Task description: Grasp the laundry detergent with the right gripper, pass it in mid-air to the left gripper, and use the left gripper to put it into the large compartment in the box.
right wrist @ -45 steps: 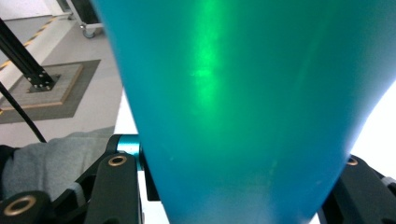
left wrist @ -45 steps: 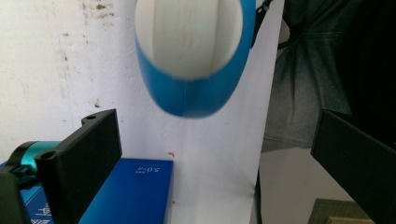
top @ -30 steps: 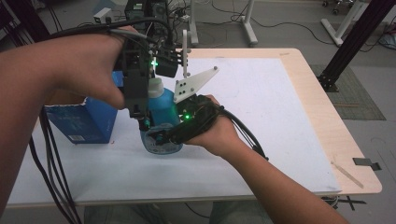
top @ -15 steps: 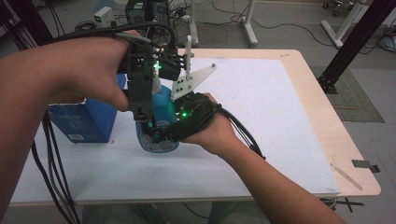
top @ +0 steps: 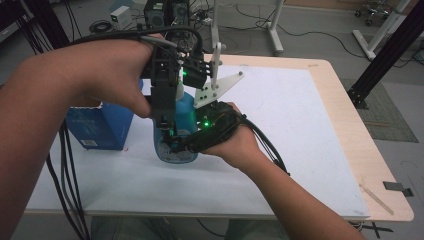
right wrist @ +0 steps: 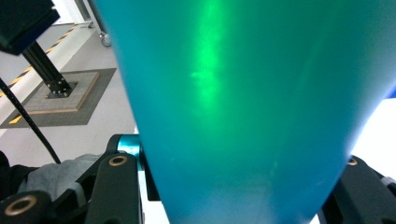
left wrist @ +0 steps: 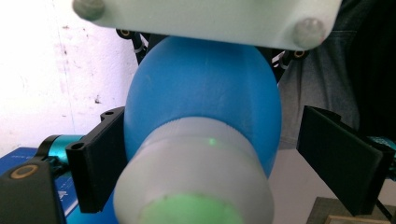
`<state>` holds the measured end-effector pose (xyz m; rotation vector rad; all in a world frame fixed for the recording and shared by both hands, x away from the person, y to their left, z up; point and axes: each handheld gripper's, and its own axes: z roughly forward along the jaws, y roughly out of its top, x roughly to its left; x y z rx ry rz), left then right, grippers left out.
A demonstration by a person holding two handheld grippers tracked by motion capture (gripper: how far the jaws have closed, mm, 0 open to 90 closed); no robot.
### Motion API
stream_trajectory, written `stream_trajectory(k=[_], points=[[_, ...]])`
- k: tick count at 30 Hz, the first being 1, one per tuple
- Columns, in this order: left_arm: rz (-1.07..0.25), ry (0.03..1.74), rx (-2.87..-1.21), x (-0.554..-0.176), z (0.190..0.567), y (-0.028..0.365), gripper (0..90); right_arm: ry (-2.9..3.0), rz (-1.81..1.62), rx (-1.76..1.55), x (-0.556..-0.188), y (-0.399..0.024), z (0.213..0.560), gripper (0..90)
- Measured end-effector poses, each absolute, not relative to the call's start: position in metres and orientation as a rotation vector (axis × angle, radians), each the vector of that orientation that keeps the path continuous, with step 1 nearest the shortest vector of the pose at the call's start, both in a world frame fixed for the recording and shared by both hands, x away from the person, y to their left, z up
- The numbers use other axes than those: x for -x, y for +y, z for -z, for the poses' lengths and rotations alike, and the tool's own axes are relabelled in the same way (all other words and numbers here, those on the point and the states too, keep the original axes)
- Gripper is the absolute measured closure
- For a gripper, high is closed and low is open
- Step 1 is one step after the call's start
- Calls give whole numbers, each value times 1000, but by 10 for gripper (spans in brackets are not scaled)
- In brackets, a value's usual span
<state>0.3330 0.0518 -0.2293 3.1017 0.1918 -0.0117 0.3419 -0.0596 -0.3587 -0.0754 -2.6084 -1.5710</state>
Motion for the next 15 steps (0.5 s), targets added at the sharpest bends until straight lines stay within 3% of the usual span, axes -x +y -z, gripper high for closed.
stream_trajectory(k=[15], points=[[-8,189,-3105,-332,229,51,201,-2610,1565,70,-340,-60,358,458]])
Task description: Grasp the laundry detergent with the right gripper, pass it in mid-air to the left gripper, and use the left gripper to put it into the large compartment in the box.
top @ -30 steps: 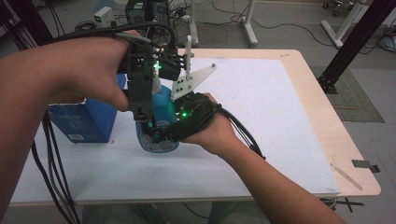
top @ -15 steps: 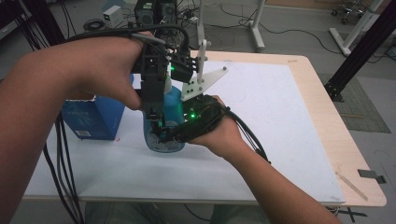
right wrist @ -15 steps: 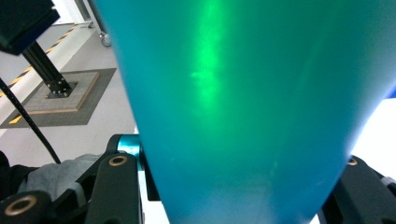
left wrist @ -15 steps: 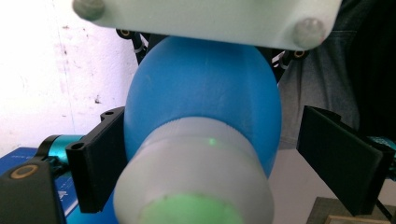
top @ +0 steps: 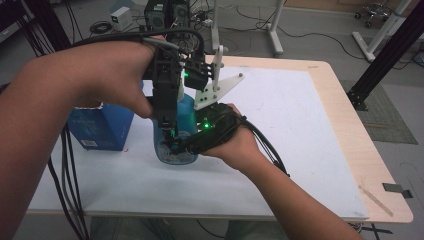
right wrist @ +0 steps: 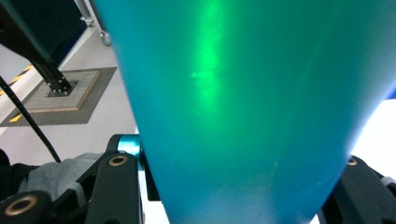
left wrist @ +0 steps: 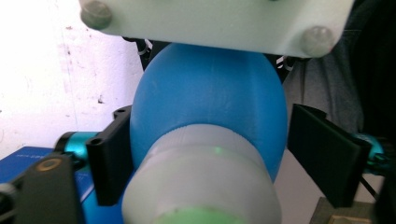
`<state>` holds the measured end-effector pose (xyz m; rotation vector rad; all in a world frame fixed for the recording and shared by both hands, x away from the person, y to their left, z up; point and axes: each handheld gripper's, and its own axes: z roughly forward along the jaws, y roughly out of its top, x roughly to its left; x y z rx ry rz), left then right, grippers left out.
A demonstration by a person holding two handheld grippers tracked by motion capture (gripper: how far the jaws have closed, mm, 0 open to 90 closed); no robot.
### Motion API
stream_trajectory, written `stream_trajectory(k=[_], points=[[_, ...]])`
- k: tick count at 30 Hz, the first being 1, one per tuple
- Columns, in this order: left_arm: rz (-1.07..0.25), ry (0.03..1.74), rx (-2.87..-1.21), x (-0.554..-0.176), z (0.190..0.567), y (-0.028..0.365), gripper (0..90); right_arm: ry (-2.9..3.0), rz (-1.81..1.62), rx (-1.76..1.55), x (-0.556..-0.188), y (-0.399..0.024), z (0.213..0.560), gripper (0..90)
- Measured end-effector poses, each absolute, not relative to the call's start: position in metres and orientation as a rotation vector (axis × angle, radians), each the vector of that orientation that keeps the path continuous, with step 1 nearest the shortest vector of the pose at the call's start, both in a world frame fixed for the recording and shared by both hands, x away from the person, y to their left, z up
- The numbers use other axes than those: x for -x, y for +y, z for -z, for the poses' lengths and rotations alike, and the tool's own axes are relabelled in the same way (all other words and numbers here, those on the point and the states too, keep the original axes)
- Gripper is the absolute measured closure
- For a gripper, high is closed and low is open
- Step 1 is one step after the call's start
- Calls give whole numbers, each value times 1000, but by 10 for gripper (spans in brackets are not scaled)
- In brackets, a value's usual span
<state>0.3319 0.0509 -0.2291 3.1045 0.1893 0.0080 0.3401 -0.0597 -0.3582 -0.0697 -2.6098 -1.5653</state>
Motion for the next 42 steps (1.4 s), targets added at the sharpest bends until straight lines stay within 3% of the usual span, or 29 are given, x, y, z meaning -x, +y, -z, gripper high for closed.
stream_trajectory(k=[18,28,42], points=[[-19,193,-3108,-333,230,52,280,-2604,1580,63,-341,-59,358,459],[-41,183,-3111,-333,230,49,281,-2593,1579,67,-341,-59,358,459],[-46,176,-3123,-334,233,47,364,-2591,1580,50,-341,-59,358,460]])
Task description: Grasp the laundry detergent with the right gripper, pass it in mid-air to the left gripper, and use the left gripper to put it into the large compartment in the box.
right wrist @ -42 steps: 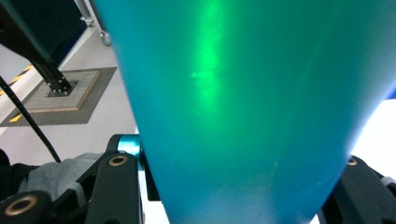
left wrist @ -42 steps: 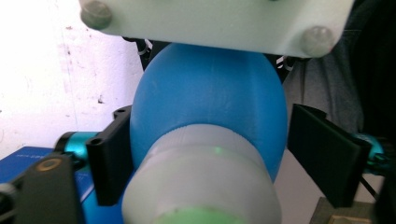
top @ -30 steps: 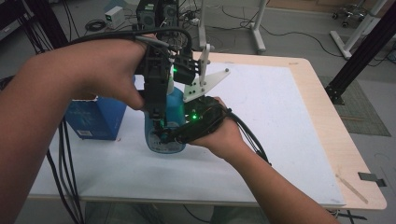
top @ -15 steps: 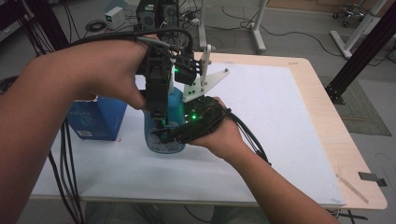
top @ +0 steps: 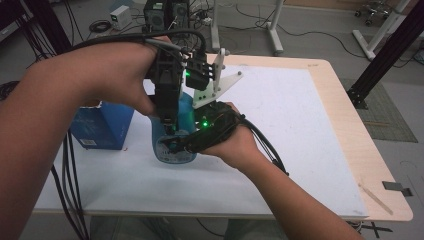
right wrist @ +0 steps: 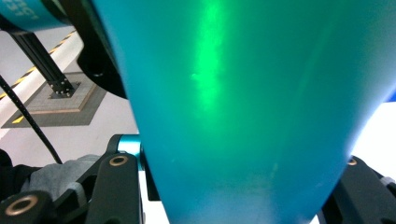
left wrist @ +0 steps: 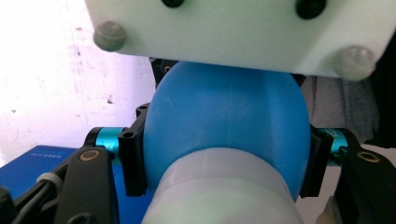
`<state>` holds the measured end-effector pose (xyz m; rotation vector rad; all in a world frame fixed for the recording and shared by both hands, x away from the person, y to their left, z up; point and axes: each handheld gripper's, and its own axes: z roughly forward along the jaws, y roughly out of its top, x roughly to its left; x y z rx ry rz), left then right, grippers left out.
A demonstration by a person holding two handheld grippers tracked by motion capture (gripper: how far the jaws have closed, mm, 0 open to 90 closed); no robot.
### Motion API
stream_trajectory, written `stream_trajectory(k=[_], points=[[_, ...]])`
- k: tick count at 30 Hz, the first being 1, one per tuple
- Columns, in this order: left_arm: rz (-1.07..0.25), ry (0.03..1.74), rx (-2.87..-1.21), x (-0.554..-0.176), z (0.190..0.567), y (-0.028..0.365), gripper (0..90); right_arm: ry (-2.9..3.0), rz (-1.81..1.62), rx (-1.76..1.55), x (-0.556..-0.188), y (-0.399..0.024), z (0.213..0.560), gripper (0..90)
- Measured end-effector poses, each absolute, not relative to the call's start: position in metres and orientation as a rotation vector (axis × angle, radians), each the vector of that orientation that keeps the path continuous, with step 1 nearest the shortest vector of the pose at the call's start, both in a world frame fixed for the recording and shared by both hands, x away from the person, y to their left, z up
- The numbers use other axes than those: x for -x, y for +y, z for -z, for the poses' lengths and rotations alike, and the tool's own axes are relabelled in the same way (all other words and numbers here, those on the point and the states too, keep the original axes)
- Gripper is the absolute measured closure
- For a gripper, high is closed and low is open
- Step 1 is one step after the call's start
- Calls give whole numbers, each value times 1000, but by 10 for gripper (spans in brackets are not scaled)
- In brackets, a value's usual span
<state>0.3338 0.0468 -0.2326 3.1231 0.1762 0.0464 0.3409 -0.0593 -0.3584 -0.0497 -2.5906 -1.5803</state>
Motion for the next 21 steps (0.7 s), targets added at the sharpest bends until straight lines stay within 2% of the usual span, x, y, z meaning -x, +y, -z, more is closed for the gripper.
stream_trajectory(k=[12,14,18,21], points=[[-12,148,-3108,-328,224,49,384,-2594,1618,-17,-336,-61,355,437],[0,151,-3096,-327,223,49,384,-2582,1609,-43,-335,-64,353,394],[-14,170,-3086,-328,219,53,383,-2638,1534,-57,-333,-71,349,233],[-16,194,-3092,-329,217,58,383,-2680,1498,-11,-336,-85,348,196]])
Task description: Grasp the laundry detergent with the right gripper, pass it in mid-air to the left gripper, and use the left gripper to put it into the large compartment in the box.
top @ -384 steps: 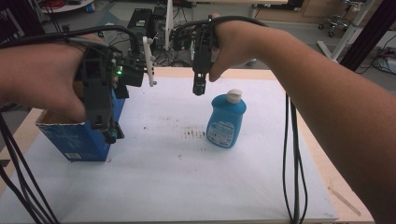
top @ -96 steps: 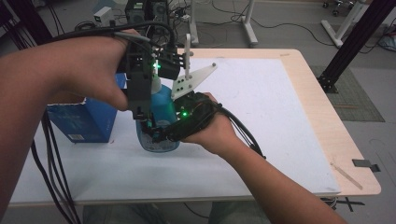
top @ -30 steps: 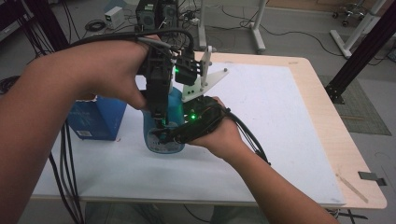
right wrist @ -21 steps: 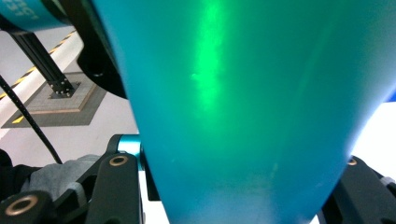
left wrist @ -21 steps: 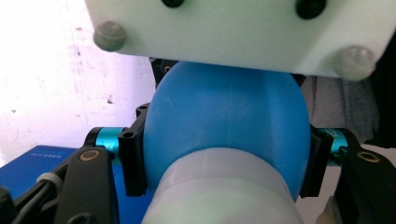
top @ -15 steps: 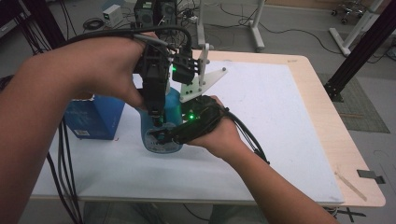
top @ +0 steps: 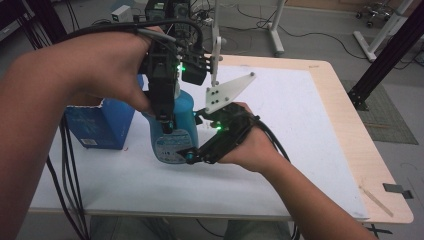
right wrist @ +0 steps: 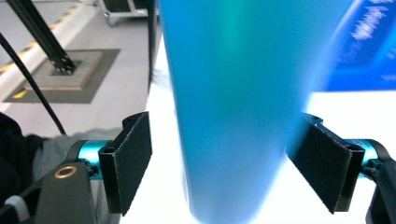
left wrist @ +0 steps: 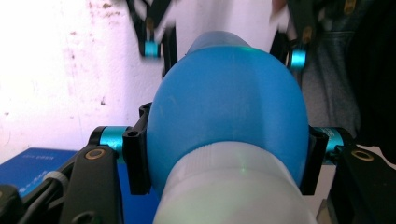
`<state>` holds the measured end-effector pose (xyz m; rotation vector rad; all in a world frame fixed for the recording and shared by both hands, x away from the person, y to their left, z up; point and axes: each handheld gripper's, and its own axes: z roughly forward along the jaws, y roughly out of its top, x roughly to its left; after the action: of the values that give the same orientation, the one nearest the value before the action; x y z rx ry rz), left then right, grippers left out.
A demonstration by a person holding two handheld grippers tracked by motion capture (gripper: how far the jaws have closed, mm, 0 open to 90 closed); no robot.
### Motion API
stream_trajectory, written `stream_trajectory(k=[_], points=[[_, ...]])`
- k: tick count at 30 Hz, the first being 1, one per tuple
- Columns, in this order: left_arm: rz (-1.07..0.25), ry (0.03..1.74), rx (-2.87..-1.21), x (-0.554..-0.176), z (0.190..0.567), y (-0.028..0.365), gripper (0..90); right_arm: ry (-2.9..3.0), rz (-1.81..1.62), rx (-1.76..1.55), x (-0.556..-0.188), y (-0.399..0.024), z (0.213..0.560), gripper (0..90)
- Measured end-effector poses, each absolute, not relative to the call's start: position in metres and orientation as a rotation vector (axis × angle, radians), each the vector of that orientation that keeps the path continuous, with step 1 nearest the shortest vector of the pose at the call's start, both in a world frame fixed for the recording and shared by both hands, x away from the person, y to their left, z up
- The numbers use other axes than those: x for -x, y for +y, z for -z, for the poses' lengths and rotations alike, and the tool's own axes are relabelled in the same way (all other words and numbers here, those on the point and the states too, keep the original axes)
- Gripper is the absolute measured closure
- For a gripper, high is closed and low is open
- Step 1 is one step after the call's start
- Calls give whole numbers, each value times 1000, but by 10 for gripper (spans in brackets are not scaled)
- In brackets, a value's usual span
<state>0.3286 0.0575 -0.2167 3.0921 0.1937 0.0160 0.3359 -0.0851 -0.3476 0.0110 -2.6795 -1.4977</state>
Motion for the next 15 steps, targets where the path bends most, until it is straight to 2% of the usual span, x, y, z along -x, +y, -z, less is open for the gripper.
stream_trajectory(k=[3,8,9,10,15], points=[[-9,222,-3092,-330,214,63,383,-2726,1482,57,-341,-103,343,125],[12,280,-3087,-332,204,73,383,-2795,1416,145,-350,-131,334,98],[9,296,-3082,-333,202,75,383,-2819,1394,158,-351,-136,332,42],[7,309,-3081,-333,199,77,383,-2849,1370,183,-352,-139,331,23],[17,385,-3074,-336,187,88,383,-2957,1276,201,-354,-155,320,7]])
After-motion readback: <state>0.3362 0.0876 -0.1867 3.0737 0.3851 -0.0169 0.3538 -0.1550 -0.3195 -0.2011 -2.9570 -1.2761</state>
